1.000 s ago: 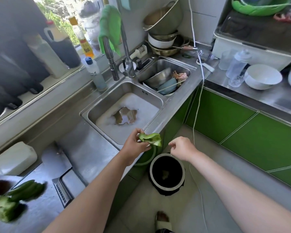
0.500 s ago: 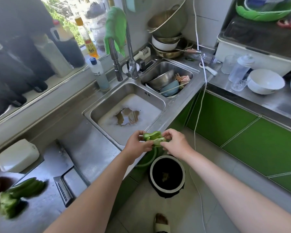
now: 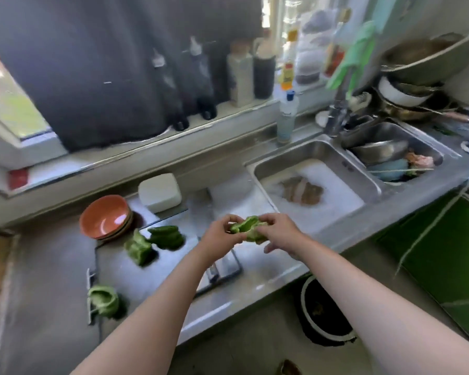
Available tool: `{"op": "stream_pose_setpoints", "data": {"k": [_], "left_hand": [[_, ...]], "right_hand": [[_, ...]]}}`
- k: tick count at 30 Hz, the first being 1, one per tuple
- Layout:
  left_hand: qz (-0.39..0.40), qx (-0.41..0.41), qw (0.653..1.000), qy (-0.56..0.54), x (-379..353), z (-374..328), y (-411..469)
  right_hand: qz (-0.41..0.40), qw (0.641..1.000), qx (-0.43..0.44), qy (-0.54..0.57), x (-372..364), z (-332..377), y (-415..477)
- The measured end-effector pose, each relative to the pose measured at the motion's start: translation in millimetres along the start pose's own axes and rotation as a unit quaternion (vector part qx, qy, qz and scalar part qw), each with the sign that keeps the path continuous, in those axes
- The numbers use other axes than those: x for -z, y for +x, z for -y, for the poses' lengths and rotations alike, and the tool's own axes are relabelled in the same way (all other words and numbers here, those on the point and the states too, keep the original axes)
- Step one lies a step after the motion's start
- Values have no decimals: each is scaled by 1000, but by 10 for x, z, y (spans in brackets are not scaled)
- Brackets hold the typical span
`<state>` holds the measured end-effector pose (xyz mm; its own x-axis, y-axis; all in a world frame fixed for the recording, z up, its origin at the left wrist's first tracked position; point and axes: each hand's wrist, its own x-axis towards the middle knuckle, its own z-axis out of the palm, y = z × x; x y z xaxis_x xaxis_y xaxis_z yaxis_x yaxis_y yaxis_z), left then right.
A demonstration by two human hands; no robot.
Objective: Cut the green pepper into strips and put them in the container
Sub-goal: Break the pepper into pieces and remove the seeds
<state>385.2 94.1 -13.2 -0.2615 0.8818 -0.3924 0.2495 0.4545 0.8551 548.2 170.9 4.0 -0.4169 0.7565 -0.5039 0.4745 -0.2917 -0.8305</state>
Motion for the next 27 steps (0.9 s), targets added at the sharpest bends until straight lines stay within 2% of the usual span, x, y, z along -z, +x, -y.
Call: {"op": "stream_pose_setpoints", "data": {"k": [8,12,15,17,21,24,27], "left_hand": [[-98,59,993,35,1451,1002,-568],[-150,91,985,-5,2027,1451,-768],[-198,147,968,40,2409,1790,-947],[-194,182,961,81,2570,1985,-1060],[-118,202,962,142,2662,2162,-1226],[-86,190,969,133,2654,2286,-1221],[-103,182,971,115,2626,2360,-1182]], "right_hand": [[132,990,-17,-42,-1805,387,187],[146,988,-36,-21,-2584,507,220],[126,990,-61,-12,-3074,514,271],[110,991,-79,-4,-3342,469,307],[83,988,-130,22,-3661,337,341],[70,986,-147,40,-3720,259,347],[26,990,-134,-20,-3689,220,294]]}}
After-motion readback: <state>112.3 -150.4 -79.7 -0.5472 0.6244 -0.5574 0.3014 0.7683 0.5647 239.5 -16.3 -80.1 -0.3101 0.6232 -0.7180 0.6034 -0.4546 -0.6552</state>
